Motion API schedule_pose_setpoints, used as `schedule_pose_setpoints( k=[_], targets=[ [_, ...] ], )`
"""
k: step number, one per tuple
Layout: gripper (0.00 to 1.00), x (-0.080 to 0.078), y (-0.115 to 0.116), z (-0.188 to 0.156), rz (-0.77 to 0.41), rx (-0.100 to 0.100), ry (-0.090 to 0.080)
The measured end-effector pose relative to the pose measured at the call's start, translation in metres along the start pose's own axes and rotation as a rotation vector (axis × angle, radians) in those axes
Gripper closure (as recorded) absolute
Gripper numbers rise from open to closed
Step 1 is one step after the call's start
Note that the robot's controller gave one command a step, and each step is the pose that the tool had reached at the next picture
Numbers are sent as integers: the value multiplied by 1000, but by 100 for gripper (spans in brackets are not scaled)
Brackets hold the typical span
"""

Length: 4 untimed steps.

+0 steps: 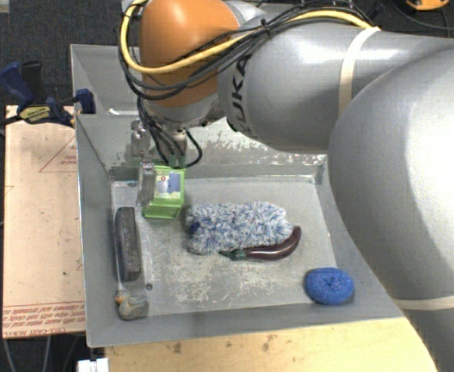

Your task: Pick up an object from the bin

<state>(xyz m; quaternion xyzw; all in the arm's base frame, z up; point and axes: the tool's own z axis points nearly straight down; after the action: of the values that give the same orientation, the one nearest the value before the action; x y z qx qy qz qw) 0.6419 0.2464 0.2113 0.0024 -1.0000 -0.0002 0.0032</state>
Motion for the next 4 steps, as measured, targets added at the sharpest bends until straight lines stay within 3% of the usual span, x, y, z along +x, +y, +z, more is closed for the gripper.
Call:
schedule_pose_setpoints(
  k=[2,3,4],
  targets=[
    [0,-1,-1,-10,59,-1,-8],
    [0,1,-7,-18,26,-1,-8],
    [0,9,-30,28,-87,-2,-15]
  ],
)
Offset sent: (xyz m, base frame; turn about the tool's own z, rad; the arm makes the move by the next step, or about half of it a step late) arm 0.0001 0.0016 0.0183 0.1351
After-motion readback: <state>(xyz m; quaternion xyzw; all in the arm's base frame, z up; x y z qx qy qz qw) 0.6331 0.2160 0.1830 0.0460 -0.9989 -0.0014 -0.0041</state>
